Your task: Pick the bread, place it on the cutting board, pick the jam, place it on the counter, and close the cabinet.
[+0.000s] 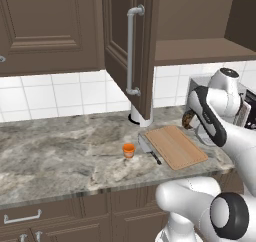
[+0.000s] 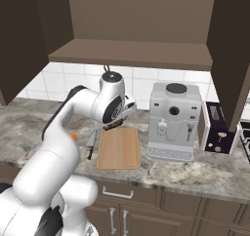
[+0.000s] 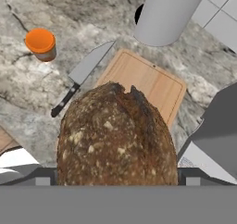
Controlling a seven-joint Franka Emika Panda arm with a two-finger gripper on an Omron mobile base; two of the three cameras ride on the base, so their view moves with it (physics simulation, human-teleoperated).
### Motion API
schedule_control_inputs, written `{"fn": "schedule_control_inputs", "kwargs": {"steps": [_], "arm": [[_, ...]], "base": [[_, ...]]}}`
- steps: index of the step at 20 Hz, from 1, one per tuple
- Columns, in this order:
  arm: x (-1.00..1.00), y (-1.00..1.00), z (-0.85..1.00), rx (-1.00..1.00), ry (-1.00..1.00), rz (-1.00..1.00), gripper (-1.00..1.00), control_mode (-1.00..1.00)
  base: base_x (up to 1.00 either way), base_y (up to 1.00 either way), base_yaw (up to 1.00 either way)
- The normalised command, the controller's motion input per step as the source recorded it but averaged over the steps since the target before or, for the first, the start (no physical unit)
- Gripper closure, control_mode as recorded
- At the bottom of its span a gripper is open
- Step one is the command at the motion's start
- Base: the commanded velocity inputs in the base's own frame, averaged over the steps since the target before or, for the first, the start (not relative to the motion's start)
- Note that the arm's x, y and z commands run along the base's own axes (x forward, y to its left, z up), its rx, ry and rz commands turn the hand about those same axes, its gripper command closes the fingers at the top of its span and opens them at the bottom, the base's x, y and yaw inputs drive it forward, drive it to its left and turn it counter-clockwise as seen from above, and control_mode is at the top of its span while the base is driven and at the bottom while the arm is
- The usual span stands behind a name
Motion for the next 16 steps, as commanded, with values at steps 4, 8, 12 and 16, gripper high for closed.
{"fn": "schedule_control_inputs", "kwargs": {"steps": [4, 8, 12, 16], "arm": [[0.31, 0.00, -0.19, 0.00, 0.00, 0.00, 1.00, -1.00], [0.31, 0.00, -0.27, 0.00, 0.00, 0.00, 1.00, -1.00], [0.29, 0.00, -0.30, 0.00, 0.00, 0.00, 1.00, -1.00], [0.25, 0.00, -0.33, 0.00, 0.00, 0.00, 1.00, -1.00]], "base": [[0.00, 0.00, 0.00], [0.00, 0.00, 0.00], [0.00, 0.00, 0.00], [0.00, 0.00, 0.00]]}}
